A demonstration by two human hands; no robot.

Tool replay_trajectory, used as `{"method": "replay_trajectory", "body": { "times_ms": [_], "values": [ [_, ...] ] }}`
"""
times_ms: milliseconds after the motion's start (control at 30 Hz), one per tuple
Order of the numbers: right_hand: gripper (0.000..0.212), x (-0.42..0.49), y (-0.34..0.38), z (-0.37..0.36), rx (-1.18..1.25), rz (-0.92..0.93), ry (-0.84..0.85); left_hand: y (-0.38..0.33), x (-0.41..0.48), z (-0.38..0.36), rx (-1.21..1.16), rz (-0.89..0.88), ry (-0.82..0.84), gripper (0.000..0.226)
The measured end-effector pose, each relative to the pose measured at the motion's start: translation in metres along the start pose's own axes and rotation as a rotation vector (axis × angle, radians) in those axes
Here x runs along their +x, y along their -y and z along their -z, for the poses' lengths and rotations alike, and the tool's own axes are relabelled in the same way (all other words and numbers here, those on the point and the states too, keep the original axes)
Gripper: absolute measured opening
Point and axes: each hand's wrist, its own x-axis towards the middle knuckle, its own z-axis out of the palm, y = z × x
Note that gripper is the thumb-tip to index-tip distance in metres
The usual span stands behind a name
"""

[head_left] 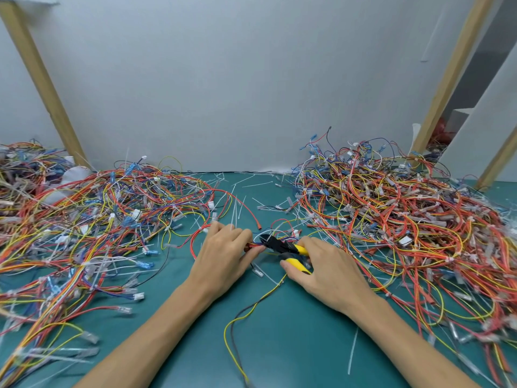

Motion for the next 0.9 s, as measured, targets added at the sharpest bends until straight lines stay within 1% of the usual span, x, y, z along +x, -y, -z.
{"method": "replay_trajectory", "body": {
  "times_ms": [100,167,267,367,467,567,767,833,900],
  "values": [
    [0.040,0.0013,0.0011,0.0028,-0.038,0.017,0.043,0.0010,-0.0008,-0.0003,0.028,-0.003,0.002,0.032],
    [0.045,0.0016,0.0018,0.0035,-0.086,0.023,0.054,0.0011,-0.0008,-0.0001,0.044,-0.005,0.002,0.033],
    [0.055,-0.0010,0.0043,0.0024,-0.095,0.011,0.017,0.0006,-0.0001,0.0009,0.057,0.003,-0.001,0.032],
    [0.059,-0.0027,0.0078,0.0009,-0.113,-0.010,-0.030,0.0008,-0.0007,0.0010,0.054,0.006,-0.008,0.031],
    [0.053,-0.0019,0.0095,0.0004,-0.153,0.010,-0.075,0.0012,-0.0007,-0.0001,0.049,0.002,-0.032,0.031],
    [0.050,-0.0022,0.0101,-0.0001,-0.189,0.030,-0.060,0.0018,-0.0007,-0.0010,0.049,-0.001,-0.060,0.034],
    [0.046,-0.0015,0.0090,0.0026,-0.160,0.048,-0.133,0.0006,-0.0016,0.0009,0.106,0.029,-0.088,0.033],
    [0.043,-0.0013,0.0093,0.0043,-0.152,0.055,-0.153,-0.0010,-0.0003,0.0016,0.148,0.034,-0.124,0.028],
    [0.042,-0.0002,0.0100,0.0067,-0.110,0.025,-0.132,-0.0033,0.0013,0.0007,0.227,0.025,-0.187,0.019]
  ]
}}
